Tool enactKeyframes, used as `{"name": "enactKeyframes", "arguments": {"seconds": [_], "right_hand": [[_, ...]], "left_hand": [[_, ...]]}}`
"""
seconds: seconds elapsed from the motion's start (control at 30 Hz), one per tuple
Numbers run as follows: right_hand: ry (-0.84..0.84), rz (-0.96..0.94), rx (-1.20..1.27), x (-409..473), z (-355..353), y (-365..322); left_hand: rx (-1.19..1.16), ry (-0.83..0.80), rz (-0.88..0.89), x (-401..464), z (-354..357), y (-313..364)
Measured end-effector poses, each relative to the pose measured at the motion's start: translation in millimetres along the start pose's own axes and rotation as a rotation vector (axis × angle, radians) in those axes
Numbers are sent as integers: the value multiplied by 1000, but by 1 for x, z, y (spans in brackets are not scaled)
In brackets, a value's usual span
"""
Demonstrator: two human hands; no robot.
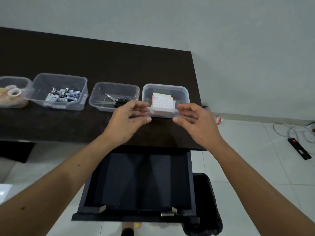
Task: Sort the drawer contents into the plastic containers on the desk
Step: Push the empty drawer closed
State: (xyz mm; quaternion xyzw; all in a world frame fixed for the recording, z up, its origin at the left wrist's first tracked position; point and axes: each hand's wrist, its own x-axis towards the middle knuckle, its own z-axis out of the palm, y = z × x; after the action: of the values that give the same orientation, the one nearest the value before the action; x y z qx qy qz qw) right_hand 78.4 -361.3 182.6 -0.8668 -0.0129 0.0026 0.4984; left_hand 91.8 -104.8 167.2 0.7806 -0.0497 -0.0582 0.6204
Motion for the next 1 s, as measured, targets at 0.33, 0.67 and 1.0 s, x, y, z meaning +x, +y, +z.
{"name": "enactKeyframes", "arguments": {"seconds": [0.33, 0.67, 1.0], "right_hand": [[-212, 19, 5, -130, 31, 50], [-354, 30, -337, -227, 74, 108], [-167, -116, -468, -231, 85, 103]], "left_hand": [[29, -133, -148, -140, -33, -71], [410, -139, -63, -236, -63, -148], [392, -60, 42, -239, -62, -161]]}}
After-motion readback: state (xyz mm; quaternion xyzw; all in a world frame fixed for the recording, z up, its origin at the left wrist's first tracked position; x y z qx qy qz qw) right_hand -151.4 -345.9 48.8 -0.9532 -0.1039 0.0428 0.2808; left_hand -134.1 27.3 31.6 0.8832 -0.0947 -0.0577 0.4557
